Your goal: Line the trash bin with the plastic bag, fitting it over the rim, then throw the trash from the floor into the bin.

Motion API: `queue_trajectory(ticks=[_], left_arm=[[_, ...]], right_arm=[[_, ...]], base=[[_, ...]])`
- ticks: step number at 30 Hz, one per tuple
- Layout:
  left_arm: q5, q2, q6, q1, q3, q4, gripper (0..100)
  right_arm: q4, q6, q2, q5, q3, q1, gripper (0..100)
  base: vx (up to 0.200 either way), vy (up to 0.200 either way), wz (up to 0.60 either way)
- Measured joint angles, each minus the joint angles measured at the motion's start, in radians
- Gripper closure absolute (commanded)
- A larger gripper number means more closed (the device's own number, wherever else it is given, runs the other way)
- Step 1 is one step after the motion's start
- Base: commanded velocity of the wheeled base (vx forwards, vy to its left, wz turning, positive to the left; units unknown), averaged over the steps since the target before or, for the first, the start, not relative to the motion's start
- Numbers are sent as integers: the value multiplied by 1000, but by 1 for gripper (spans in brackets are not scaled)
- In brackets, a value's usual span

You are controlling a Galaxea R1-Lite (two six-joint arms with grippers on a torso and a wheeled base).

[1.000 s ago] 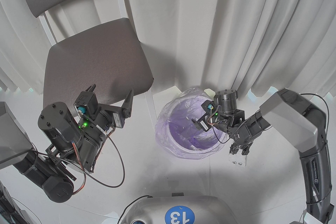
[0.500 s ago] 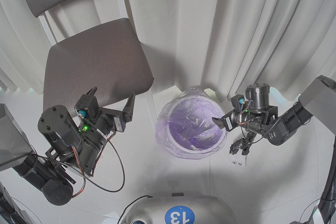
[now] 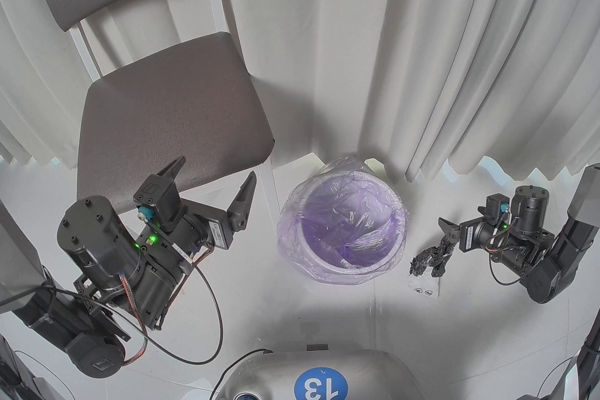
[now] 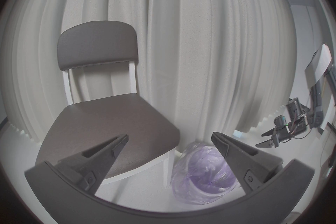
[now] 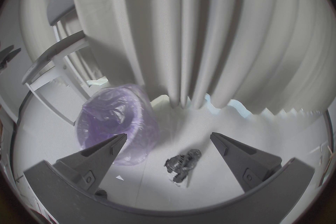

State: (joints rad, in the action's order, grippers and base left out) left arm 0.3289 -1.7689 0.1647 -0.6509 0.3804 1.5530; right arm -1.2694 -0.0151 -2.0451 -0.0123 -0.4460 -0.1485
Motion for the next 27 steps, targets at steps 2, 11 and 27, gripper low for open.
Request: queue_trajectory(ticks=[2, 11, 27], left_arm=[[-52, 29, 0, -19, -17, 0, 0], [-113, 92, -7, -31, -54, 0, 0], [-113, 104, 3, -49, -74, 0, 0]], right_arm=[[-23, 14, -20, 44, 33, 32, 0], [-29, 33, -69, 68, 23, 61, 0], [-43, 154, -263, 137, -97, 111, 0]], base=[[-200, 0, 0], [-22, 0, 0], [0, 0, 0]])
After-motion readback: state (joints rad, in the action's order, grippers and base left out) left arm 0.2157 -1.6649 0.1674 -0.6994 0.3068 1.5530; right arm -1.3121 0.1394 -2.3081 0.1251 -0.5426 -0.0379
